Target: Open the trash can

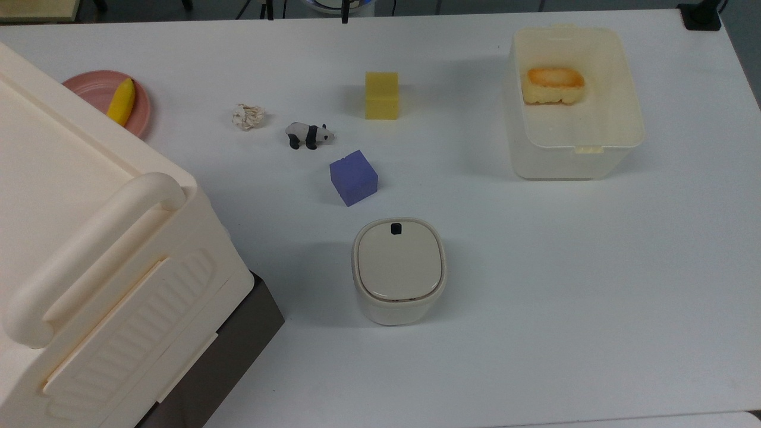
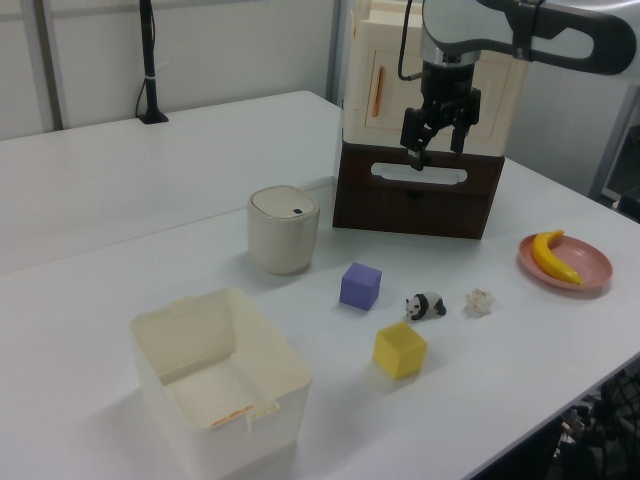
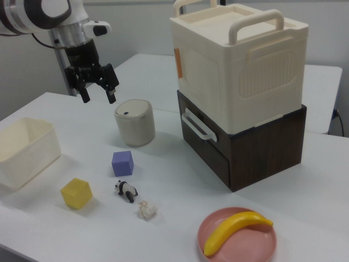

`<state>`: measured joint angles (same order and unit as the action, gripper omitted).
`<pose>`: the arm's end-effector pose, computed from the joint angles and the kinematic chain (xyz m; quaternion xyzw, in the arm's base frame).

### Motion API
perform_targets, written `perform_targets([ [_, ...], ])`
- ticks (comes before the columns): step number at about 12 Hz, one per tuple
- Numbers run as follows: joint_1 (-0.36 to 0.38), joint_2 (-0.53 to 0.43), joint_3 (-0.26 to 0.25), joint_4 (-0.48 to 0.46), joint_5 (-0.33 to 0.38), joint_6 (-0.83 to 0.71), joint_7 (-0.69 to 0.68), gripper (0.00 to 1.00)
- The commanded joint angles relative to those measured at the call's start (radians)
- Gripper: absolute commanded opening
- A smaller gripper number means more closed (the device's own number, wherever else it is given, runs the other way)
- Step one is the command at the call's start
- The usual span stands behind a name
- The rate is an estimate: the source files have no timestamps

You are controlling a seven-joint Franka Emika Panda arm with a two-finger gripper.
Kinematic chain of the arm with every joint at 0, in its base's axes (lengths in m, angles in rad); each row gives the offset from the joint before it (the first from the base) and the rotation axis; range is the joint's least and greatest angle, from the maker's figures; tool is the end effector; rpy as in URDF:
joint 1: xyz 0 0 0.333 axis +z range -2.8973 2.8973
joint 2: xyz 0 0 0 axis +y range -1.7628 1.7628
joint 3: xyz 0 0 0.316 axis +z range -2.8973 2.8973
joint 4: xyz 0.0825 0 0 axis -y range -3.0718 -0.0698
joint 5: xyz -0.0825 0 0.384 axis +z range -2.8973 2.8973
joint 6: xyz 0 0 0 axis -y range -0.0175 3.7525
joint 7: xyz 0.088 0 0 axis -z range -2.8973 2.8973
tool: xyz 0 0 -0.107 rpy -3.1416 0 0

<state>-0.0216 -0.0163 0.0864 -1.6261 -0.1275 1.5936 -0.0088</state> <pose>0.5503 0.0227 0.6102 0.9971 0.0387 -0.0063 0.0646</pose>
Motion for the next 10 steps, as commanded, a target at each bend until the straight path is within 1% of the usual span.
perform_targets([
  [1, 0.031, 0.012, -0.033, 0.0, -0.001, 0.031, 0.021, 1.0],
  [5, 0.031, 0.038, -0.031, 0.0, -0.003, 0.046, 0.02, 1.0],
  [8, 0.031, 0.039, -0.031, 0.0, -0.004, 0.052, 0.02, 1.0],
  [10, 0.029, 0.041, -0.03, 0.0, -0.02, 0.069, 0.013, 1.0],
])
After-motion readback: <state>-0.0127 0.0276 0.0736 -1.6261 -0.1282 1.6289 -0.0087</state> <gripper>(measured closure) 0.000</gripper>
